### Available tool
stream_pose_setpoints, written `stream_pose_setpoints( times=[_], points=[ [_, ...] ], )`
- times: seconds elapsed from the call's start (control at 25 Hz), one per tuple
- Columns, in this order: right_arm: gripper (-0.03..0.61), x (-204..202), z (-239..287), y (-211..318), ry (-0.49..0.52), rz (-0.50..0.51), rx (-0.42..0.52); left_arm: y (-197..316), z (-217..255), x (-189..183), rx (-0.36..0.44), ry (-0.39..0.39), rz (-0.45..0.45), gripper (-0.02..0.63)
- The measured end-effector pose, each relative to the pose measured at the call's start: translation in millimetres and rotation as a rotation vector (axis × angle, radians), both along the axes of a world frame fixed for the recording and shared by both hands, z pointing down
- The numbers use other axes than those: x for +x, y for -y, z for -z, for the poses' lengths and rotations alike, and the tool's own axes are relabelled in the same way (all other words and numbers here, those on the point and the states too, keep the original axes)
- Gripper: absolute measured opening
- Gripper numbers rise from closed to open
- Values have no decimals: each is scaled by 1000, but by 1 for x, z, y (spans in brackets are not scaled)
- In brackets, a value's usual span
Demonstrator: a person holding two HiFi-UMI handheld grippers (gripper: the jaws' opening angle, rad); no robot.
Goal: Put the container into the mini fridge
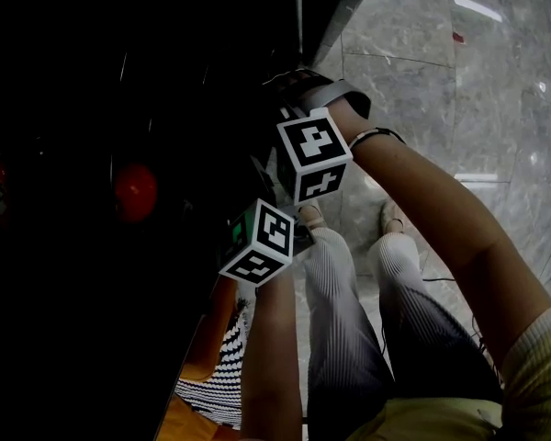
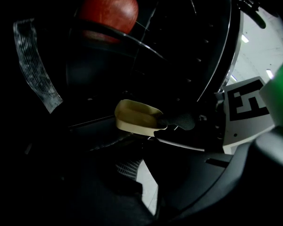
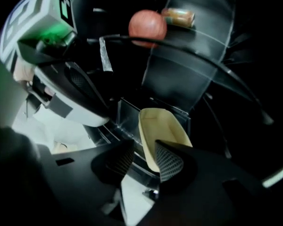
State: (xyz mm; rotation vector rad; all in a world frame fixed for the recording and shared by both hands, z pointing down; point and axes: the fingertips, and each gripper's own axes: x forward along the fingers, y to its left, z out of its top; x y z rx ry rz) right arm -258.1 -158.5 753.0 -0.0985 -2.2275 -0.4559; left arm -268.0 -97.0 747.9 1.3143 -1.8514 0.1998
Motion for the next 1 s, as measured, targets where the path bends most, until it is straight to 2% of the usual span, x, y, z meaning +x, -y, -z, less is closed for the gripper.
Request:
stream_pose_setpoints(
  times=[0.08, 0.2, 0.32, 0.48, 0.6, 1.0],
  points=[
    [137, 9, 7, 0, 7, -25, -4, 0, 4, 5, 2, -2, -3, 25],
    [64, 24, 18, -4, 23, -55, -10, -3, 10, 13, -1, 1, -14, 25],
    [43, 39, 27, -5, 32, -98, -26, -4, 18, 23, -4, 2, -38, 25],
    [37, 53, 45, -7, 56, -174, -93, -5, 33, 33, -6, 9, -61, 25],
    [34, 62, 66, -5, 100, -224, -105, -6, 45, 40, -16, 10, -78, 25],
    [31, 103, 118, -7, 137, -404, -192, -13, 86, 68, -42, 48, -223, 25]
  ],
)
